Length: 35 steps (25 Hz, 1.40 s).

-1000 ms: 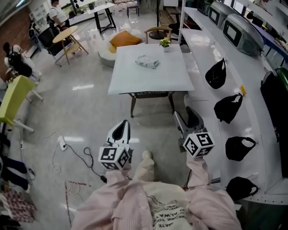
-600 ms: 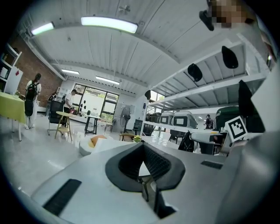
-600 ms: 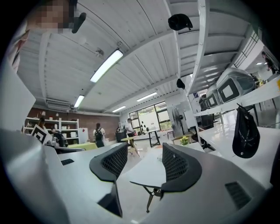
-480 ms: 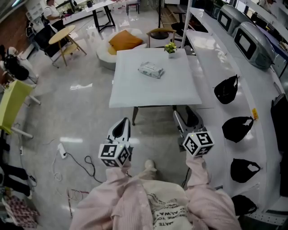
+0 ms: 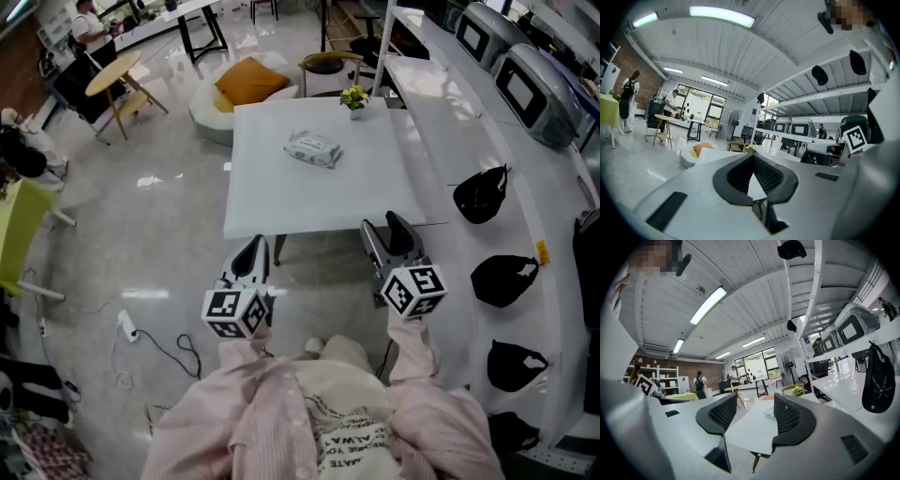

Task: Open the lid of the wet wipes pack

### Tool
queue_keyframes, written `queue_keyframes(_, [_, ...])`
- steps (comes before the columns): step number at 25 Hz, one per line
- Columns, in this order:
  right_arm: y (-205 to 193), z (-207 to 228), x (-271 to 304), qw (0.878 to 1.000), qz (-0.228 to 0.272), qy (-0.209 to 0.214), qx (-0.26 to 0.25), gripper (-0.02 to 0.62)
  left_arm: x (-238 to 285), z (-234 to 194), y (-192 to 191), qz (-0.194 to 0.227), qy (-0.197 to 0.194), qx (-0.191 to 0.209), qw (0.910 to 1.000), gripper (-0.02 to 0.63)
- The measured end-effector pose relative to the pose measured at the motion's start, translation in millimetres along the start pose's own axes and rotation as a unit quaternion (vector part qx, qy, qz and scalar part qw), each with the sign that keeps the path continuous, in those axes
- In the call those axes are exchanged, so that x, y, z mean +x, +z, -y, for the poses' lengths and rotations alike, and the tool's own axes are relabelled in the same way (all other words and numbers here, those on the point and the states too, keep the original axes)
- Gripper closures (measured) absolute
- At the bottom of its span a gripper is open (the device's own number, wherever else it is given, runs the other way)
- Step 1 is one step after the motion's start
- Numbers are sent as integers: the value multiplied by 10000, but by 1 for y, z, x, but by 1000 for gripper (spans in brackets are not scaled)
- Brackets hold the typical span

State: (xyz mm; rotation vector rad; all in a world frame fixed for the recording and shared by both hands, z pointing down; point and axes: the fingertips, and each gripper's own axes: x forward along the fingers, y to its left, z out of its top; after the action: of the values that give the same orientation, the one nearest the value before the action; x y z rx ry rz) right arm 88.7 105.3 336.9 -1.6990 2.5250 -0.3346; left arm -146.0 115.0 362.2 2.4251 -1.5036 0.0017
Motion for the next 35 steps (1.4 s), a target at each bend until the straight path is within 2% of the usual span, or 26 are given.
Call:
queue_keyframes(11, [-7, 26, 65, 10000, -93, 27, 16, 377, 57, -34, 1, -54, 51, -96, 9999, 607])
queue_keyframes(19, [-6, 63, 148, 9996, -215, 167, 44, 377, 129, -68, 11, -137, 219, -180, 9995, 607])
queue_keyframes(27, [-11, 110, 246, 9977, -587, 315, 86, 378, 218, -106, 10, -440, 433, -363, 9974, 607])
queue_keyframes(35, [-29, 145, 315, 9938, -997, 481, 133, 378, 288, -132, -6, -801, 584, -594, 9933, 607])
